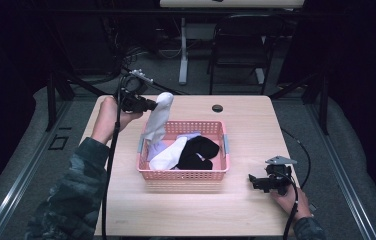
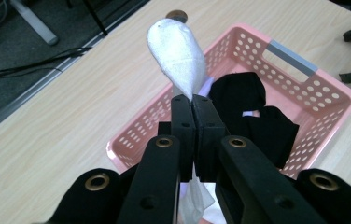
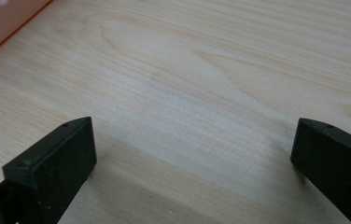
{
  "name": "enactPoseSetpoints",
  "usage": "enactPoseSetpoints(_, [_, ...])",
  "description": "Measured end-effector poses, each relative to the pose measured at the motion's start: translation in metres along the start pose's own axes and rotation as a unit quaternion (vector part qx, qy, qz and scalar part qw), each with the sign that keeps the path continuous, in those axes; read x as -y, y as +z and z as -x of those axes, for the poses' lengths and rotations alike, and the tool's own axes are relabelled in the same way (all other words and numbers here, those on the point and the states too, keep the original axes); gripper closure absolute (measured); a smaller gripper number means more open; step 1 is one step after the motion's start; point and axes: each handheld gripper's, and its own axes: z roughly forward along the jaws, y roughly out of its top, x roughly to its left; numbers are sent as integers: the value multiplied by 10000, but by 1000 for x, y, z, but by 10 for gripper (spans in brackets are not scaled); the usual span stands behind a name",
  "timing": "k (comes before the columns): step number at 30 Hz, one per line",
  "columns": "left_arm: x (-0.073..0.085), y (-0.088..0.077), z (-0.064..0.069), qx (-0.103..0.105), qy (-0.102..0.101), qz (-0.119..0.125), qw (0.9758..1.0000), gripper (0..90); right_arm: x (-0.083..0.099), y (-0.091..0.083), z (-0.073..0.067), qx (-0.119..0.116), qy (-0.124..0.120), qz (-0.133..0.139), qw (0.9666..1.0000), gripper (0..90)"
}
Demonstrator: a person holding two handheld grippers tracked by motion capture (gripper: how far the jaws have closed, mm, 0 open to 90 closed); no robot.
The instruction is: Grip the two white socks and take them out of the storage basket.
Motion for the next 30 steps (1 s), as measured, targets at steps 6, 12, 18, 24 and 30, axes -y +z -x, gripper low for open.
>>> enactPoseSetpoints(6, [3,-16,-7,-92,-51,102,9999,885,0,0,0,-2,1,4,10000,0])
enactPoseSetpoints(12, [11,-31,-20,-227,-205,169,9994,884,0,0,0,-1,0,3,10000,0])
enactPoseSetpoints(18, [26,-43,-35,-340,-426,189,9983,885,0,0,0,-1,-1,1,10000,0])
enactPoseSetpoints(24, [42,-51,-48,-438,-626,203,9969,885,0,0,0,1,0,-1,10000,0])
enactPoseSetpoints(30, [61,-57,-63,-507,-844,149,9950,885,0,0,0,0,1,0,10000,0])
